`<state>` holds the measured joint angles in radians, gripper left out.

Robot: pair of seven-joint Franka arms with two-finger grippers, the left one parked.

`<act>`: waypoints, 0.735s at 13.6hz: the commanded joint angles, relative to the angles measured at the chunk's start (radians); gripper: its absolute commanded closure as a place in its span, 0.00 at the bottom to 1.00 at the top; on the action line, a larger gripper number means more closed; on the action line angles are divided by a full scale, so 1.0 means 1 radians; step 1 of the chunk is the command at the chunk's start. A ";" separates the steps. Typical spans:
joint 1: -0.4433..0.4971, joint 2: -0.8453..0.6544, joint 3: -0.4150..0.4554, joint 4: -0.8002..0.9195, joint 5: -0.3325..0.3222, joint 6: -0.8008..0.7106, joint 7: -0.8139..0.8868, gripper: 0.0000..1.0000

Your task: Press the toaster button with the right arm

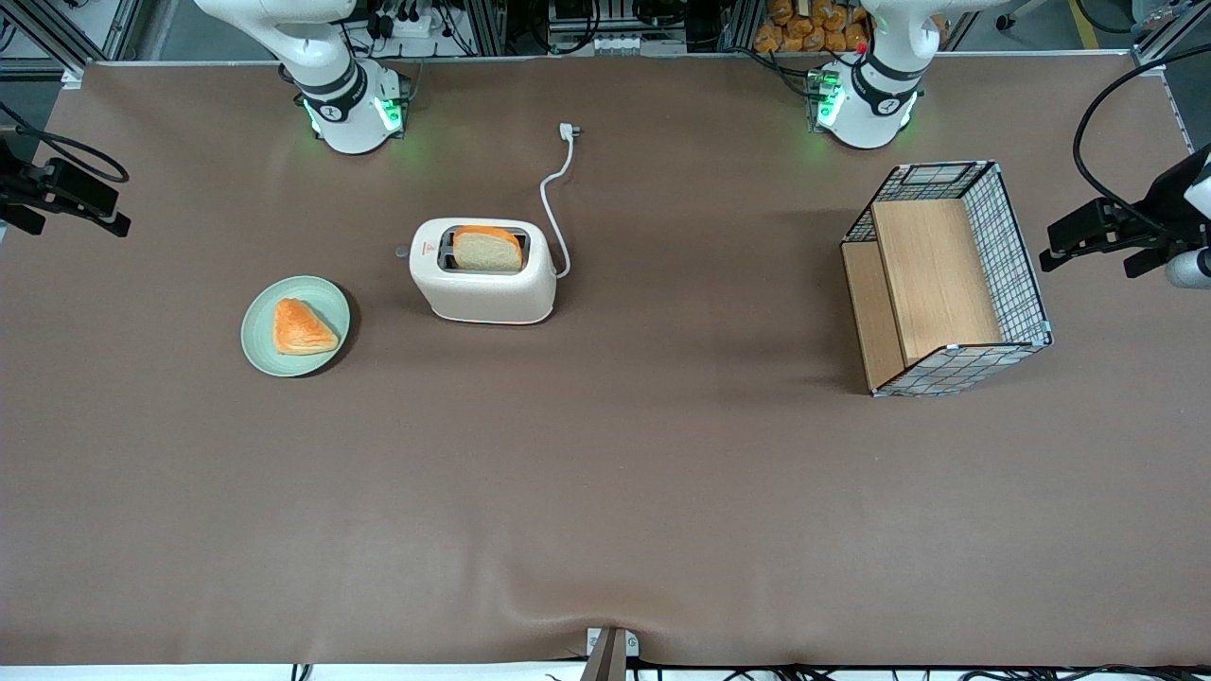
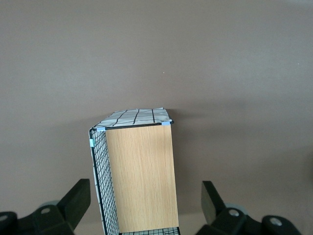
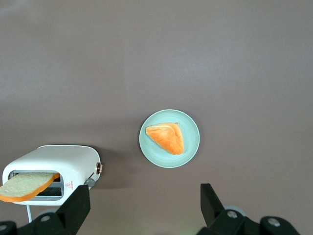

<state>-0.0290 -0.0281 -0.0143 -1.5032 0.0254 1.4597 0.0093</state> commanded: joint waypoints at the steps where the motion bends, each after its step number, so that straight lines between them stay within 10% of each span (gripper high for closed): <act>1: -0.006 0.007 -0.006 0.015 -0.001 -0.012 0.001 0.00; 10: 0.017 0.016 0.001 0.021 -0.004 -0.013 0.004 0.00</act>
<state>-0.0249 -0.0274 -0.0142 -1.5032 0.0256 1.4598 0.0092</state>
